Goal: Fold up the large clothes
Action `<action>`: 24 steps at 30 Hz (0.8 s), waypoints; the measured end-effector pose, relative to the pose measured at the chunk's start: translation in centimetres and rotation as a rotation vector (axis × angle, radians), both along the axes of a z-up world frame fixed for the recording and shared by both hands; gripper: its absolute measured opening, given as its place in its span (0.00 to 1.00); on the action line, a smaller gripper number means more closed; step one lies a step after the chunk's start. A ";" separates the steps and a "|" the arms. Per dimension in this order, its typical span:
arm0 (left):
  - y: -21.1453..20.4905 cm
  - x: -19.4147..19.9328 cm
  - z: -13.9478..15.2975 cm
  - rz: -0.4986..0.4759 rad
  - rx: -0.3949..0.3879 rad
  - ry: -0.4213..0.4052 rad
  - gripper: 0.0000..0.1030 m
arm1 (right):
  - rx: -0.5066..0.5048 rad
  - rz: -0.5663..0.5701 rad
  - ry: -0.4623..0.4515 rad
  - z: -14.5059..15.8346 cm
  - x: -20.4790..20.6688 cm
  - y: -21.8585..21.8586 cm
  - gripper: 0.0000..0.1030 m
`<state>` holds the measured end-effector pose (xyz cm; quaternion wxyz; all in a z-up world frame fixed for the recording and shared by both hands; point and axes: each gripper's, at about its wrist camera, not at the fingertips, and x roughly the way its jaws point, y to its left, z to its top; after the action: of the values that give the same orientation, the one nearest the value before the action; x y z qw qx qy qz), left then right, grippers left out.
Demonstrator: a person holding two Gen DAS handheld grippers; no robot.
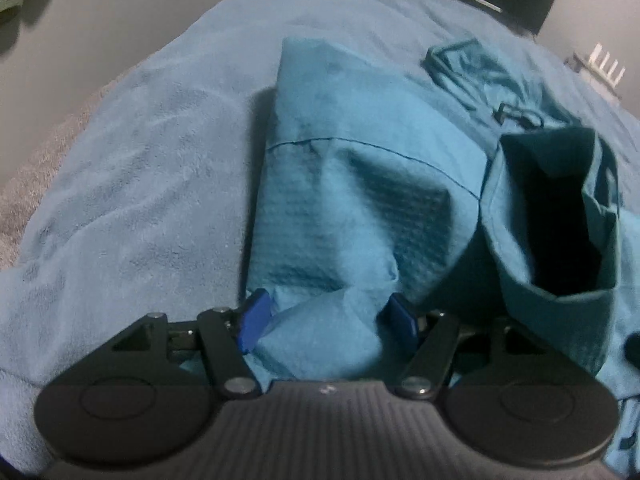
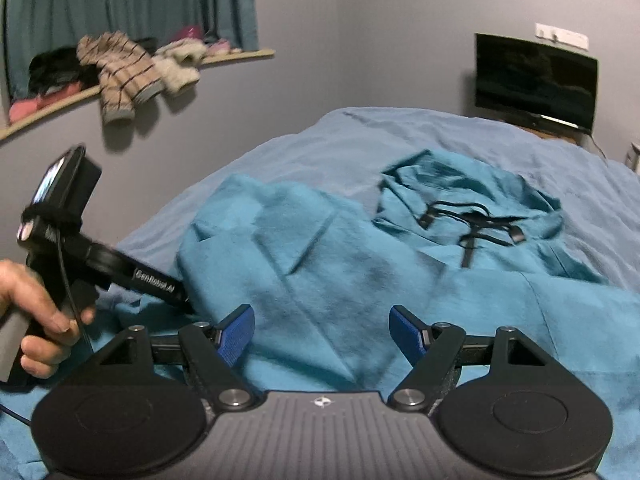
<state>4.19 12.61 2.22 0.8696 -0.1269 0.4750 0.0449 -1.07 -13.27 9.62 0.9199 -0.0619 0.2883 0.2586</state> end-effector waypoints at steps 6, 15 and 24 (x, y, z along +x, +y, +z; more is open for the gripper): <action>1.8 -1.5 1.5 0.057 -0.131 -0.094 0.62 | -0.091 0.076 -0.050 -0.1 -2.8 2.7 0.74; 1.0 -2.0 2.4 0.078 -0.012 -0.132 0.62 | -0.150 0.105 -0.068 -0.5 -2.4 5.8 0.72; 0.7 -2.1 2.2 0.050 -0.016 -0.139 0.62 | -0.004 -0.064 -0.048 0.9 -0.3 -0.2 0.12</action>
<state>2.08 13.35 4.43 0.8981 -0.1482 0.4106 0.0538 -1.40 -13.42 10.48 0.9341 -0.0606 0.2686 0.2272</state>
